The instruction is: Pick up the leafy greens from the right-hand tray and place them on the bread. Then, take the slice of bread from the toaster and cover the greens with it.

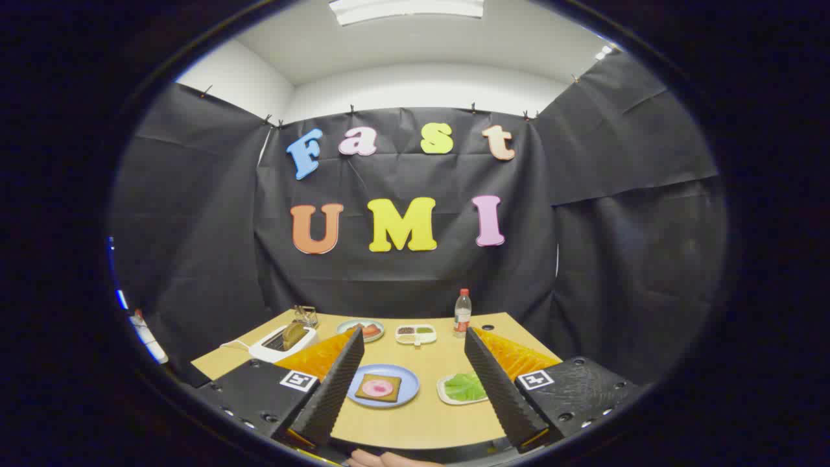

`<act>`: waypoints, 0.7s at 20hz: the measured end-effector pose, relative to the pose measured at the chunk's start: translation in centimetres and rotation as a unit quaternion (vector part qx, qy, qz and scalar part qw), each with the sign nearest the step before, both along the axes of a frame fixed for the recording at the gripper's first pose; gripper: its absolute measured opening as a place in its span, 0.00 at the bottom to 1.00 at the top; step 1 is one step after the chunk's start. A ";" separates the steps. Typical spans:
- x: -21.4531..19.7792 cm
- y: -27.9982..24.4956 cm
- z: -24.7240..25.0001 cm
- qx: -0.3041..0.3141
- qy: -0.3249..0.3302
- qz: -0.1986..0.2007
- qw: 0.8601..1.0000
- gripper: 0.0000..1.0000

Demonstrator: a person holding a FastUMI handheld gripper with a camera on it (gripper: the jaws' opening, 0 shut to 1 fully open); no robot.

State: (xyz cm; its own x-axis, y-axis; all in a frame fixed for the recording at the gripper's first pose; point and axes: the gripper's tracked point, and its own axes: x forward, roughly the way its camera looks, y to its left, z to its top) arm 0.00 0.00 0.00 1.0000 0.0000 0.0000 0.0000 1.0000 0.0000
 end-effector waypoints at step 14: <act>1.8 -1.3 -0.2 -0.009 -0.014 -0.033 0.999 0.96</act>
State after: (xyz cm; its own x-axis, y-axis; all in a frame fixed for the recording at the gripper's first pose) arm 1.77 -1.25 -0.20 0.9975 -0.0653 0.0278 0.0658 0.9977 -0.0165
